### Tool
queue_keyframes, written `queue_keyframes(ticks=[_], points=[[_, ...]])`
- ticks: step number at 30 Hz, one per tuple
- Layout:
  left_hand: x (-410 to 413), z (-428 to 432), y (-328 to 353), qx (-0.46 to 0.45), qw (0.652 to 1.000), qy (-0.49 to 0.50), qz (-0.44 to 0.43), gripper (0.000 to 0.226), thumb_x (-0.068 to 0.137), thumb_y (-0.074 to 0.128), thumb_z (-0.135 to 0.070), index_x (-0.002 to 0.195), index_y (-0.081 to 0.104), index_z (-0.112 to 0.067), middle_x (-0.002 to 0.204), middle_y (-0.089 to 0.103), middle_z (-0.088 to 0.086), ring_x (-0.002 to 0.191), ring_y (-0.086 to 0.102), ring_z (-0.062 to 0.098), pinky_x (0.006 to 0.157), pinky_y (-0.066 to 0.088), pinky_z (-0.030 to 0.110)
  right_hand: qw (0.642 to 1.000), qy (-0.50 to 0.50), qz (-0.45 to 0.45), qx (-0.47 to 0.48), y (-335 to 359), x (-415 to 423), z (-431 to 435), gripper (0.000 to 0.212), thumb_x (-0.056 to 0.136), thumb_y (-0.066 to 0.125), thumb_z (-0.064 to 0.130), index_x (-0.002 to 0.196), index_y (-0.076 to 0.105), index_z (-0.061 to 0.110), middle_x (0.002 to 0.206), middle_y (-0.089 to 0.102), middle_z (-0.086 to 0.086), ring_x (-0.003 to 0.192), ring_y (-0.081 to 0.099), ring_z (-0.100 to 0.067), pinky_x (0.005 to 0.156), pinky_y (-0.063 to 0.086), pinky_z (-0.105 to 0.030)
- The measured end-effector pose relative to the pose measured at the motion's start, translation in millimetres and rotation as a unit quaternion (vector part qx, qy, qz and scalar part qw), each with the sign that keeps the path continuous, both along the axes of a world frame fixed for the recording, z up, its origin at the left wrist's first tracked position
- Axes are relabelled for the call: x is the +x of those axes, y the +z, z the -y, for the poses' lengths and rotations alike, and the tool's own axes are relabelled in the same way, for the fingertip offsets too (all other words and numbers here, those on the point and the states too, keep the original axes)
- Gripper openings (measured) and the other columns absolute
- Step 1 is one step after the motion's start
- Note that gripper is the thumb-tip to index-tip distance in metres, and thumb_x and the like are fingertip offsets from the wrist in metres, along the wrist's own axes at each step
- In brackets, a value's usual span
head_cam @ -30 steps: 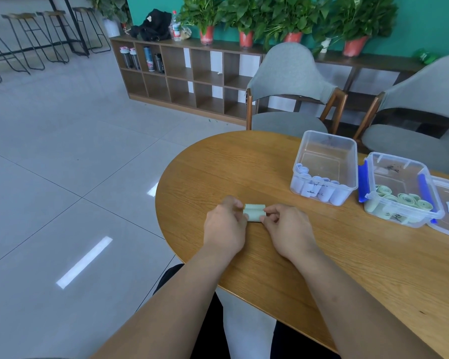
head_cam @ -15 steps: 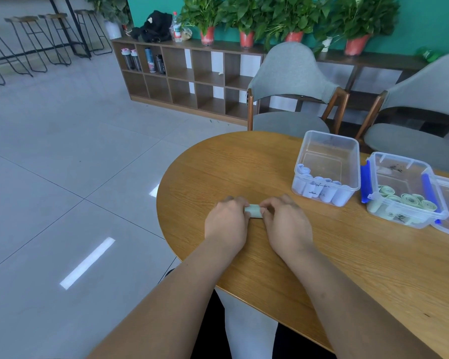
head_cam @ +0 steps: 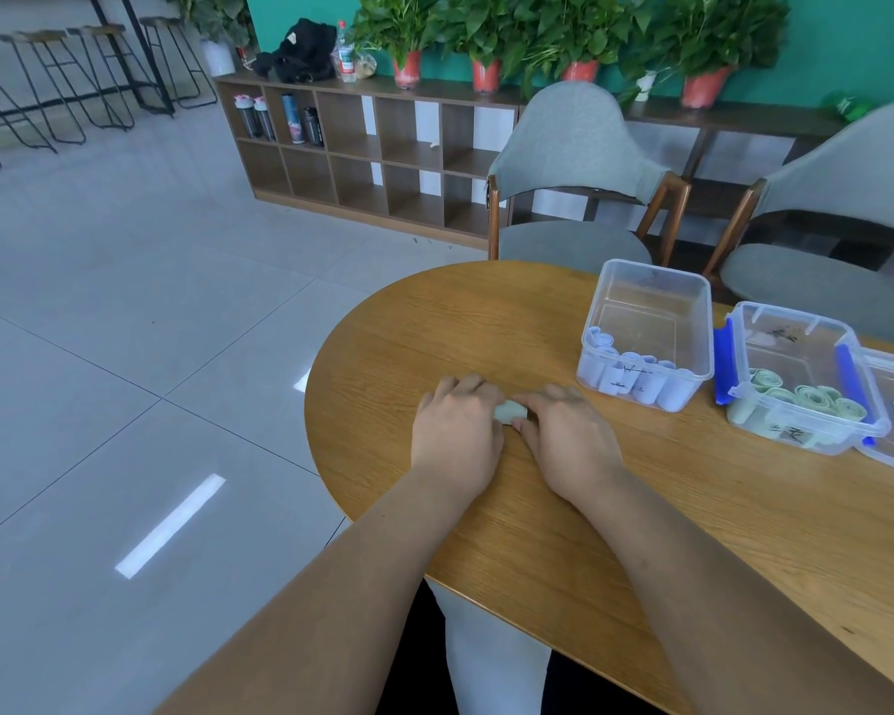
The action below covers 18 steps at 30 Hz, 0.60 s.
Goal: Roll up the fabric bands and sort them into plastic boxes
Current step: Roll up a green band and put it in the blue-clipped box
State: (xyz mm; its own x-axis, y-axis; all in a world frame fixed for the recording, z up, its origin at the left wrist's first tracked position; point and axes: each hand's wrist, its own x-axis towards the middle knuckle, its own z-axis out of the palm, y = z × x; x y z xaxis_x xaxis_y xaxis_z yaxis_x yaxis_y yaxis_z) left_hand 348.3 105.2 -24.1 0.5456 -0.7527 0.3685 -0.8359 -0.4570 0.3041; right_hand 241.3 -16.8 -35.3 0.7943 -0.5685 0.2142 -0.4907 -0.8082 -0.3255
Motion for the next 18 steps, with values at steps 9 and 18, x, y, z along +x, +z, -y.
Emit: queue_keyframes(ticks=[9,18], points=[[8,8,-1,0.033,0.999,0.006,0.031,0.026,0.090,0.071,-0.012,0.113,0.069,-0.024,0.105,0.069,-0.005,0.098,0.062,0.024,0.083,0.052,0.041,0.999,0.019,0.019,0.029,-1,4,6,0.043,0.096,0.068,0.022,0.138,0.059,0.030,0.123,0.066,0.009,0.116,0.056,-0.018,0.092,0.052,-0.038],[12,3,1,0.033,0.998,-0.026,-0.036,0.030,0.098,0.066,-0.032,0.127,0.064,-0.027,0.118,0.069,-0.007,0.113,0.054,0.021,0.097,0.047,0.038,0.997,0.052,0.047,0.039,9,3,8,0.025,0.104,0.056,0.038,0.125,0.066,0.026,0.101,0.064,0.007,0.099,0.057,-0.019,0.087,0.047,-0.036]])
